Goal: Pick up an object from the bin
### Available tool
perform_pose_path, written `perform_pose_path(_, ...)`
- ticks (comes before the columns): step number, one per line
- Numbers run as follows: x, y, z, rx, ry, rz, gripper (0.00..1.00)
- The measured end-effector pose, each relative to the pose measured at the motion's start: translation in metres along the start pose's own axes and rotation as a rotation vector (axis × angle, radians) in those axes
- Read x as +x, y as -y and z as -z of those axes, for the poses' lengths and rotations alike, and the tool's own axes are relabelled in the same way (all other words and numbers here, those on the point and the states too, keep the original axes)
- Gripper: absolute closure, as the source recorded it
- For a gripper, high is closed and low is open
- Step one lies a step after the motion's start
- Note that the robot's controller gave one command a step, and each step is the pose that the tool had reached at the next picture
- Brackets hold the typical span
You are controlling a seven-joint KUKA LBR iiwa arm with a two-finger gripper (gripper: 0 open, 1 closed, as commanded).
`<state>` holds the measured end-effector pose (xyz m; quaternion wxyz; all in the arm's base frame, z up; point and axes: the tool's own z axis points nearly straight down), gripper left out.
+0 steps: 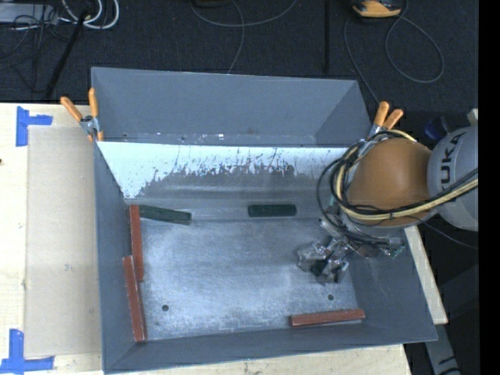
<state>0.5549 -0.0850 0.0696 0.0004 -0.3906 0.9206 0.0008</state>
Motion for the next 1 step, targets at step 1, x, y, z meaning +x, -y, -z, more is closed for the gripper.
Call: perform_pose_path(1,-0.0213,0.0105,0.1321,0.008,0.005,0.011,1.0)
